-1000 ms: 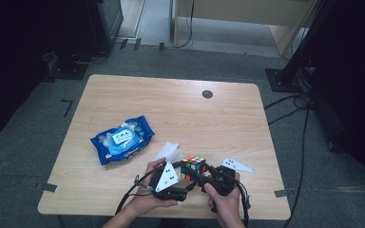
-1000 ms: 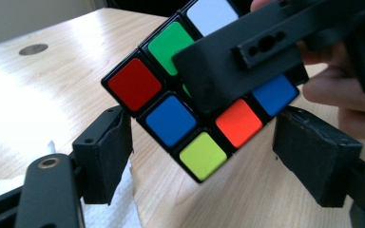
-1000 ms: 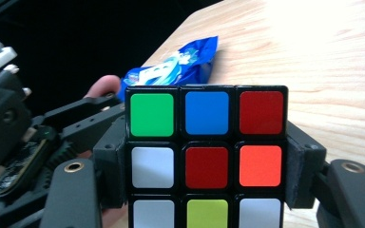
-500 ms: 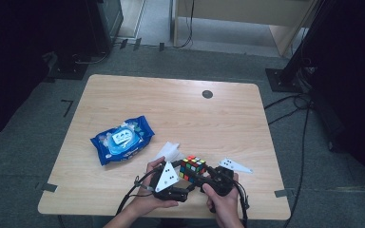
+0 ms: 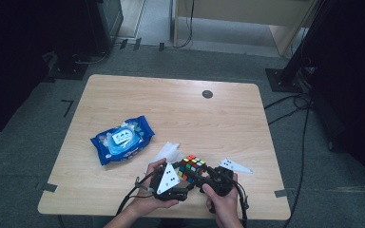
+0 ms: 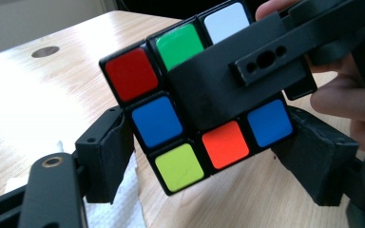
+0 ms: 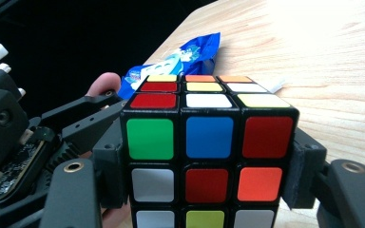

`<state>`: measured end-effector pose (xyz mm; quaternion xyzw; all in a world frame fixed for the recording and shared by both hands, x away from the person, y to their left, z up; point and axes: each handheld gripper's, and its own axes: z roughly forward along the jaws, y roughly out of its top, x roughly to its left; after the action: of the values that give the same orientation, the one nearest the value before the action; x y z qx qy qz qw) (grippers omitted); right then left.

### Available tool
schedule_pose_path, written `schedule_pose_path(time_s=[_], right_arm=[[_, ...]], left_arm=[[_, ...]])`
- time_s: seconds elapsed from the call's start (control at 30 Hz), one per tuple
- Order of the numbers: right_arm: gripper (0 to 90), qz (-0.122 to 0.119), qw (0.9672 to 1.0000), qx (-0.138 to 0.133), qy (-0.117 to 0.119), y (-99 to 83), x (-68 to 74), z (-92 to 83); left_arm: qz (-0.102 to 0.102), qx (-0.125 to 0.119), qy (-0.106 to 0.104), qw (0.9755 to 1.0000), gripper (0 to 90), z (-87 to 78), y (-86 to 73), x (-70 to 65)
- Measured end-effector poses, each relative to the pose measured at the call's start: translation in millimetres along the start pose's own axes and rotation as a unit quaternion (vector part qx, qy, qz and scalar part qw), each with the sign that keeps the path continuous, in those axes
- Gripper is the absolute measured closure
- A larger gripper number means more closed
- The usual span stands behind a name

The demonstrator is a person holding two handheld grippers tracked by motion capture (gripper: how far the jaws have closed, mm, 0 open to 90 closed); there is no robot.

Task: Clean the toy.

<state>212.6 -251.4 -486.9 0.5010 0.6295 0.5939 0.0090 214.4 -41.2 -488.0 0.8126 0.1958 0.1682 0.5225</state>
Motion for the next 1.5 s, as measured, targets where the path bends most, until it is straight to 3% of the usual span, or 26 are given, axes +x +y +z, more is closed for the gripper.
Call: schedule_pose_path(time_s=[0.27,0.43,0.5,0.7,0.77,0.87,0.93,1.27,1.5], right_arm=[[34.3,-0.001,1.0,0.002,0.009,0.5,0.7,-1.3],[34.4,0.001,1.0,-0.001,0.007,0.7,0.8,-2.0],[34.4,0.0,1.0,0.005,0.005,-0.2,0.9,-0.8],[34.4,0.003,1.0,0.008,0.0,-2.8,1.9,1.3],[34.4,0.003,1.0,0.008,0.002,-3.0,2.7,1.7],[34.3,0.004,1.0,0.007,0.002,-2.8,2.3,1.0],[34.2,0.013,0.9999,0.004,0.003,-1.8,0.6,-0.1],[32.5,0.021,0.9997,0.011,0.01,0.1,-2.8,-0.9],[34.4,0.009,0.9999,0.011,-0.004,0.0,5.2,-0.5]], left_arm=[[0.001,-0.012,-0.016,0.9998,24.9,-3.8,-2.5,4.2],[-0.011,-0.02,-0.021,0.9995,26.3,-4.8,-3.2,5.7],[-0.027,-0.03,-0.023,0.9989,24.9,-6.0,-1.1,6.7],[-0.03,-0.015,-0.018,0.9993,24.2,-2.9,-2.1,5.7],[-0.022,-0.009,-0.006,0.9997,24.8,-0.1,-2.5,2.2],[-0.016,-0.01,-0.003,0.9998,25.9,-0.7,-2.4,1.9],[-0.008,-0.01,0.001,0.9999,31.0,-1.7,-3.1,2.7],[0.013,-0.013,-0.007,0.9998,34.3,-5.0,-6.3,6.8],[0.01,-0.018,0.01,0.9997,31.6,-3.4,-3.6,2.7]])
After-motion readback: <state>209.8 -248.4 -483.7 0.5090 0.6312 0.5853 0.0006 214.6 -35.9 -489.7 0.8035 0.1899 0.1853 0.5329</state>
